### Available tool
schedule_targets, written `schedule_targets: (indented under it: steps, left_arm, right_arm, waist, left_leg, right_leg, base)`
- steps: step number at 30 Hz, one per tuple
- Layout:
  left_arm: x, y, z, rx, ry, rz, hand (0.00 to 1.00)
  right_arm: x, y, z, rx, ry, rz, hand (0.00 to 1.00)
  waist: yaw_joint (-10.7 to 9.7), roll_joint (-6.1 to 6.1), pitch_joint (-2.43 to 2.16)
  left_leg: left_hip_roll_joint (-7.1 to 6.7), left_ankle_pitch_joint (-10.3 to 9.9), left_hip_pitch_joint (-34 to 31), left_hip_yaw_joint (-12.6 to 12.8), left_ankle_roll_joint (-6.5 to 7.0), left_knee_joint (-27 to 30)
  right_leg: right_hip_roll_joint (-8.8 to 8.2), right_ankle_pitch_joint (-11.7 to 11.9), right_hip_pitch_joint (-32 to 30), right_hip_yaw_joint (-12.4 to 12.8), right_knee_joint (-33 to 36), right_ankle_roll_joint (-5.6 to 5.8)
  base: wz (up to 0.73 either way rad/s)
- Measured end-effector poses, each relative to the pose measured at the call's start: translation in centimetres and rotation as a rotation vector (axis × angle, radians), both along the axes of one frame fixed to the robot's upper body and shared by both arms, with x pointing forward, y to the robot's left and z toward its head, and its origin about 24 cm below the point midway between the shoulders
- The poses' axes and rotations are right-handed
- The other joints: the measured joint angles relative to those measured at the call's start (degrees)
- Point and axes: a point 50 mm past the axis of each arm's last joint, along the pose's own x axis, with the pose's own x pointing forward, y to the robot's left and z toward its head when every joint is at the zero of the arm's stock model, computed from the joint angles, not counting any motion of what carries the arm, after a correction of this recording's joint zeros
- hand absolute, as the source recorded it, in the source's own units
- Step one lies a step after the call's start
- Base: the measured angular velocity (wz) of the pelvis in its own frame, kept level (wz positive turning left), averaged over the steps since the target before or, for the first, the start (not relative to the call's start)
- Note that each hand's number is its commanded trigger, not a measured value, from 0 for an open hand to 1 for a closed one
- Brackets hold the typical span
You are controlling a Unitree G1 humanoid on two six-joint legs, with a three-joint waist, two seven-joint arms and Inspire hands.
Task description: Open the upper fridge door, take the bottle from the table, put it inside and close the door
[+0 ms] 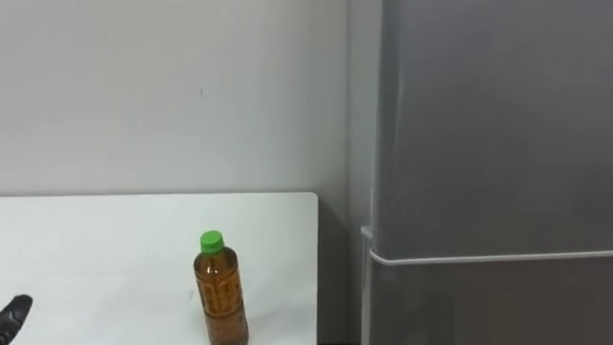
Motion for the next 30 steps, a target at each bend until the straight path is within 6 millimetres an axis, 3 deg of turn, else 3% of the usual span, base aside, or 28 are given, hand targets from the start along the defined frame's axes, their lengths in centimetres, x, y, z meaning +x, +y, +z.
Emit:
schedule_targets:
  steps: [6, 14, 18, 24, 30]
  left_arm:
    - [0.4, -1.6, 2.7, 0.040, -0.096, -0.133, 0.00]
    - [2.2, -3.7, 5.6, 0.076, -0.213, -0.311, 0.00]
    - [2.5, -5.5, 6.6, 0.064, -0.264, -0.440, 0.00]
    - [3.2, -8.1, 7.6, 0.066, -0.292, -0.627, 0.00]
    - [4.3, -10.0, 9.5, 0.087, -0.371, -0.774, 0.00]
  right_arm:
    - [0.9, 0.3, -0.1, 0.019, -0.012, 0.012, 0.00]
    - [1.7, 0.6, -0.2, 0.044, -0.019, 0.021, 0.00]
    - [1.9, 0.6, -0.2, 0.052, -0.027, 0.015, 0.00]
    - [2.1, 0.6, -0.2, 0.044, -0.027, 0.014, 0.00]
    - [2.2, 0.6, -0.2, 0.042, -0.028, 0.024, 0.00]
  waist:
    - [-1.37, -0.39, 0.03]
    - [-3.85, -0.65, 0.51]
    - [-4.72, -0.44, 0.44]
    - [-6.16, 0.25, -0.05]
    - [-6.58, 0.09, 0.05]
  left_leg:
    - [-0.06, 0.01, -0.74, -0.29, 0.00, 0.10]
    - [-0.17, 0.01, -1.68, -0.97, 0.00, 1.12]
    - [-0.18, 0.01, -1.78, -0.98, 0.00, 1.19]
    - [-0.17, 0.01, -1.95, -0.94, 0.00, 1.63]
    - [-0.12, 0.01, -1.73, -0.88, 0.00, 1.61]
  right_leg:
    - [-0.01, 0.00, -0.09, -0.24, -0.10, 0.00]
    - [-0.08, -0.04, -0.19, -0.31, -0.10, 0.06]
    - [-0.05, -0.04, -0.24, -0.04, -0.20, 0.06]
    - [-0.05, -0.03, -0.46, 0.10, -0.17, 0.05]
    - [-0.04, 0.00, -0.23, 0.09, 0.00, 0.00]
  base:
    - [0.02]
    - [0.05]
    - [0.00]
    - [0.00]
    - [0.00]
